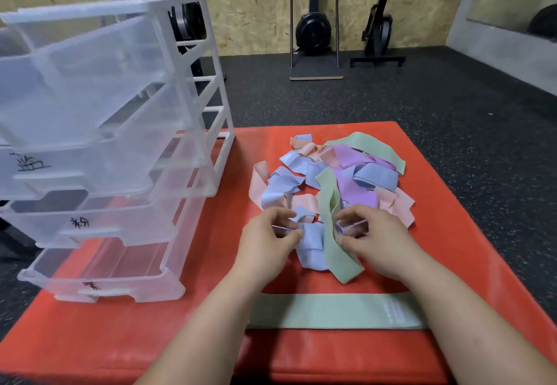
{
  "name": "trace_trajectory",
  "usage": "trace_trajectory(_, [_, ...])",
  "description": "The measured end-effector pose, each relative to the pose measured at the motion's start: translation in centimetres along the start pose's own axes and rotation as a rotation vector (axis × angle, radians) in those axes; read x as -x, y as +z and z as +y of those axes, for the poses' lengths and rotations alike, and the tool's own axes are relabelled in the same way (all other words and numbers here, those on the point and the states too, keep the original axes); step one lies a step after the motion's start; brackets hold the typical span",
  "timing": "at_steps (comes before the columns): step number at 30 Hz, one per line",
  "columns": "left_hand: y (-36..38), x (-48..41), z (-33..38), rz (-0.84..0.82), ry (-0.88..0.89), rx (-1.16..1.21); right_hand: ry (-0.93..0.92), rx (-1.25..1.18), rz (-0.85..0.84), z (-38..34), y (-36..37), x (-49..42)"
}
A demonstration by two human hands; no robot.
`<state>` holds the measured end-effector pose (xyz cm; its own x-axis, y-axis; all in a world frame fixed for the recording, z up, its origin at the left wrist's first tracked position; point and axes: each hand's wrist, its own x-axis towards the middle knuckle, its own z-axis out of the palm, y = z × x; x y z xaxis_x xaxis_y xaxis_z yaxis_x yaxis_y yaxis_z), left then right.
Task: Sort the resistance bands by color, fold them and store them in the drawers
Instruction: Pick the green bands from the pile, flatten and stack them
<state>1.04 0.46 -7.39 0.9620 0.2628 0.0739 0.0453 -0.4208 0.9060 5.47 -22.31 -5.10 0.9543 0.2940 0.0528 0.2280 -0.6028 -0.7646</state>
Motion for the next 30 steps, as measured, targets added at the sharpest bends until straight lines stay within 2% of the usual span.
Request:
trace_trajectory(5, [0.1, 1.0, 0.2, -0.182, 0.080, -0.110, 0.015, -0.008, -0.118, -0.2, 0.6, 0.2])
trace_trajectory(8, [0.1, 1.5, 0.6, -0.266, 0.076, -0.053, 0.010, -0.191, -0.181, -1.2, 1.7, 0.3])
trace_trajectory(12, [-0.6, 2.1, 1.2, -0.198, 0.076, 0.004, 0.137, -0.619, -0.211, -3.5, 2.5, 1.2])
trace_trajectory(14, [-1.0, 2.0, 0.8, -0.138, 0.068, 0.007, 0.127, -0.706, -0.238, -3.9, 2.6, 1.3])
trace_trajectory(16, [-1.5, 1.6, 0.2, -0.080, 0.031, -0.011, 0.055, -0.640, -0.187, -3.6, 2.7, 1.2])
trace_trajectory(19, [-2.4, 1.2, 0.0, -0.040, -0.034, 0.074, -0.074, -0.186, 0.049, -2.5, 2.6, 0.7])
trace_trajectory(21, [-3.0, 1.1, 0.0, -0.027, -0.038, 0.111, -0.123, 0.037, 0.137, -2.1, 2.5, 0.6])
trace_trajectory(27, [-3.4, 1.1, 0.0, 0.031, 0.003, 0.227, -0.340, 0.142, 0.116, -2.4, 3.6, 0.3])
trace_trajectory(30, [-3.2, 1.4, 0.4, 0.001, 0.054, 0.276, -0.362, 0.160, 0.153, -3.2, 4.6, 0.2])
